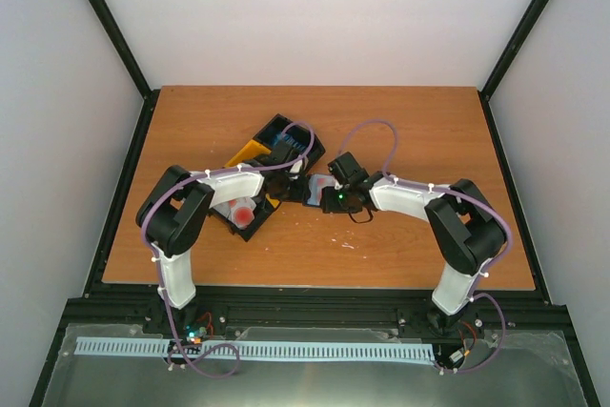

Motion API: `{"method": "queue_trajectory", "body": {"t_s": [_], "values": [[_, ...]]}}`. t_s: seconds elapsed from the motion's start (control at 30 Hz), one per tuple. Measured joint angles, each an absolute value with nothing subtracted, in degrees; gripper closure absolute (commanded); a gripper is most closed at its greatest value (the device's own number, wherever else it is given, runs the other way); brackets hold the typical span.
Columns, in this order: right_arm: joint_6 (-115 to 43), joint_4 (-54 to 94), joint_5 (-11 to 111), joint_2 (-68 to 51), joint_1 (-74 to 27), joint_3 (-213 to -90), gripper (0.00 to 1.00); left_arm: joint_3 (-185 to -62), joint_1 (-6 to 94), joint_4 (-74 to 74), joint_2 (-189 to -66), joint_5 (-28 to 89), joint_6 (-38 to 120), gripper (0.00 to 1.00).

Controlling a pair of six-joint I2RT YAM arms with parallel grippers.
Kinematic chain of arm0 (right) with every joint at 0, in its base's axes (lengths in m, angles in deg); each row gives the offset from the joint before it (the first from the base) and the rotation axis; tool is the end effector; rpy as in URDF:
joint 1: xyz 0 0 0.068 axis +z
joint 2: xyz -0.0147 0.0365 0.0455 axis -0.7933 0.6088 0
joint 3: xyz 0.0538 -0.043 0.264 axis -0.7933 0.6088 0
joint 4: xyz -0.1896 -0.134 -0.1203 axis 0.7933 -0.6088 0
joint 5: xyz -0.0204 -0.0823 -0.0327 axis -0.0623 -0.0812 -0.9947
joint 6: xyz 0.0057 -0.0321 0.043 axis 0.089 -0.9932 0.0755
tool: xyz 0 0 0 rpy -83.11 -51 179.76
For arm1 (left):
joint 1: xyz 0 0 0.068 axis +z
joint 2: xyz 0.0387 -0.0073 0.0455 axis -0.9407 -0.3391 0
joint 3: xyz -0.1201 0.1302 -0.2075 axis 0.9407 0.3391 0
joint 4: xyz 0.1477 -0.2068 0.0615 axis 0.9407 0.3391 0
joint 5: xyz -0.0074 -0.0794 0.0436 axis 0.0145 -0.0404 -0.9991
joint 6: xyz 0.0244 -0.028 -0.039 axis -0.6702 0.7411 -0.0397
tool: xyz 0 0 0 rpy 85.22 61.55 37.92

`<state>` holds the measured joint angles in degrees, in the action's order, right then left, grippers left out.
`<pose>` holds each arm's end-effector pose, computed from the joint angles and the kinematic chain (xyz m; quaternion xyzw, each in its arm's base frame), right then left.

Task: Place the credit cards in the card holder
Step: Insert the credit card into the card holder.

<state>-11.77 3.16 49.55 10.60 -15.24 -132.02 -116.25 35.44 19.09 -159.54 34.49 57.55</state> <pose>0.2664 0.2080 0.1508 -0.0680 0.9647 0.1883 0.1713 0.3040 -0.2199 0.1479 0.0819 0.9572 -0.2224 0.1664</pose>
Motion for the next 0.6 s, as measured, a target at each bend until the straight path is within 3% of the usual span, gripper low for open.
{"method": "queue_trajectory", "body": {"t_s": [0.23, 0.6], "values": [[-10.17, 2.64, 47.17, 9.49, -15.59, -133.11, 0.56, -116.29, 35.44, 19.39, -159.32, 34.36, 57.85, 0.73], [-7.00, 2.81, 45.77, 11.48, -17.10, -135.65, 0.53, -116.58, 35.44, 20.03, -159.32, 32.54, 58.33, 0.86]]}}
